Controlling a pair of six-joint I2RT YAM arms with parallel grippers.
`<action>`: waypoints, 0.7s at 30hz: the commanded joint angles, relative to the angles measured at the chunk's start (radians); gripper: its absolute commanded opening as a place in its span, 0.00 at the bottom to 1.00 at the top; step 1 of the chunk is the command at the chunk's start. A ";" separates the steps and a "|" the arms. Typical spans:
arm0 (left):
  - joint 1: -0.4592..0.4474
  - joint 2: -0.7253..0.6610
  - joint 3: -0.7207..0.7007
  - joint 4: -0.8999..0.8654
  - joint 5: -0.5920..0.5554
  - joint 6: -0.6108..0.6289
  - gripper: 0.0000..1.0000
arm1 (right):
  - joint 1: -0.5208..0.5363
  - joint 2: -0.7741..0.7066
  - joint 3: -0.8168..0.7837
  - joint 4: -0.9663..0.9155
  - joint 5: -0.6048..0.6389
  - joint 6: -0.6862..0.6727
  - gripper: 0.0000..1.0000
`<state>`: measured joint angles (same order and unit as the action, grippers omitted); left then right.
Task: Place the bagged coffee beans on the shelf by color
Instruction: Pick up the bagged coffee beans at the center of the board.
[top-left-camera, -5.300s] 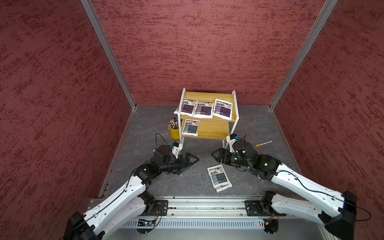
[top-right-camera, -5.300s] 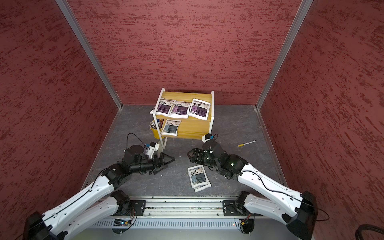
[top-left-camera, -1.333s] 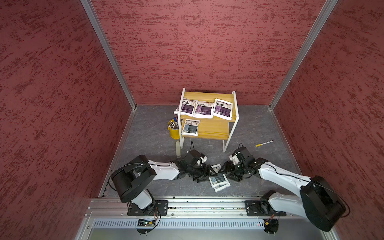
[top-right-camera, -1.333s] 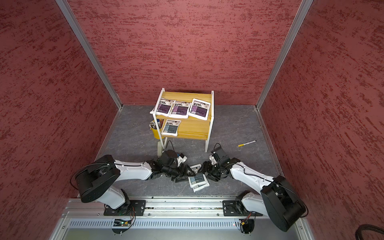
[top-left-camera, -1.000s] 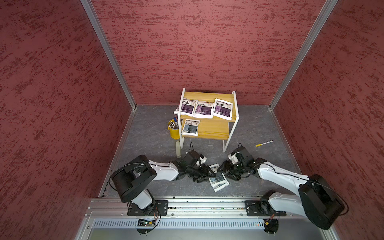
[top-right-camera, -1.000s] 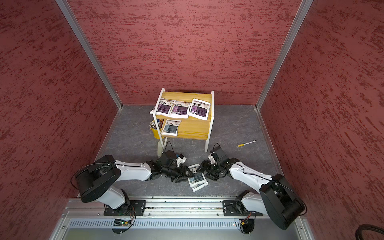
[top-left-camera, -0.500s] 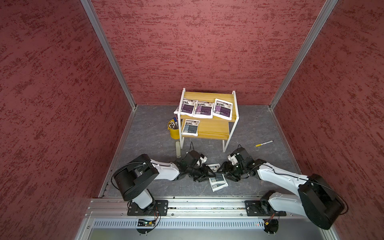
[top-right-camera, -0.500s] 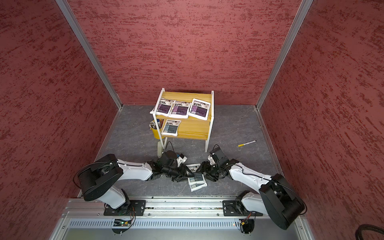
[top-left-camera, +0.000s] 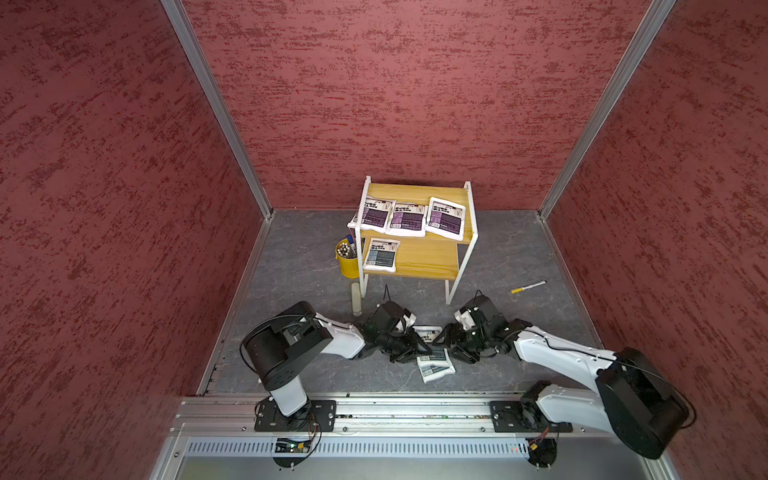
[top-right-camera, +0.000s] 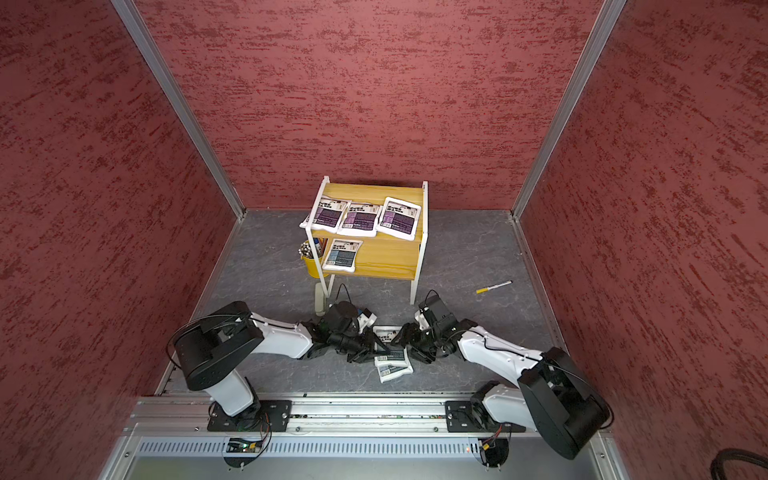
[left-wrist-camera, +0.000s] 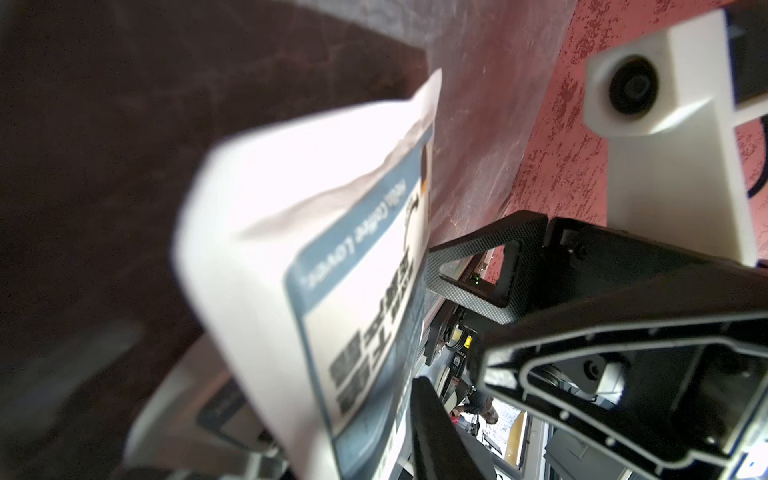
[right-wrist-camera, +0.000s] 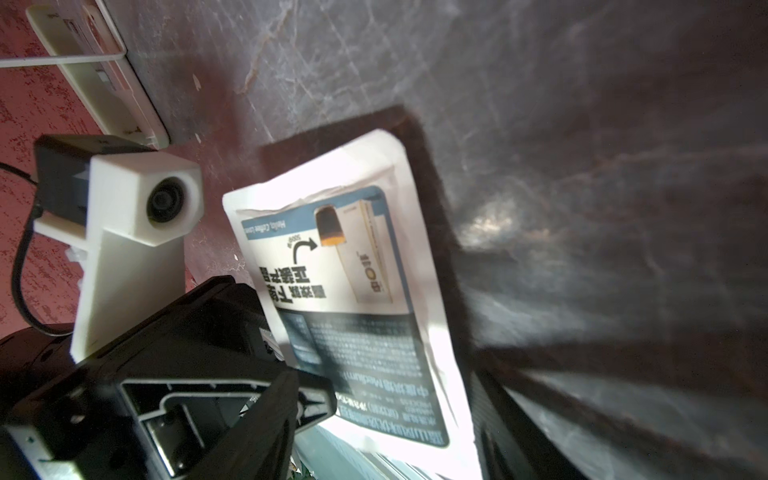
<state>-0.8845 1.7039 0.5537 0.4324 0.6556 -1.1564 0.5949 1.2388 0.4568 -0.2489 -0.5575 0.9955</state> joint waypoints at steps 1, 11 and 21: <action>0.003 0.014 0.004 0.075 0.012 -0.014 0.28 | 0.011 -0.010 -0.011 0.028 -0.013 0.007 0.69; 0.014 -0.020 -0.011 0.080 0.041 -0.010 0.05 | 0.008 -0.091 0.051 -0.092 0.040 -0.037 0.70; 0.044 -0.180 -0.069 0.005 0.067 0.015 0.05 | 0.006 -0.235 0.160 -0.242 0.085 -0.048 0.72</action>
<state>-0.8509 1.5864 0.5003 0.4747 0.6998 -1.1709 0.5949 1.0355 0.5743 -0.4236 -0.5068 0.9607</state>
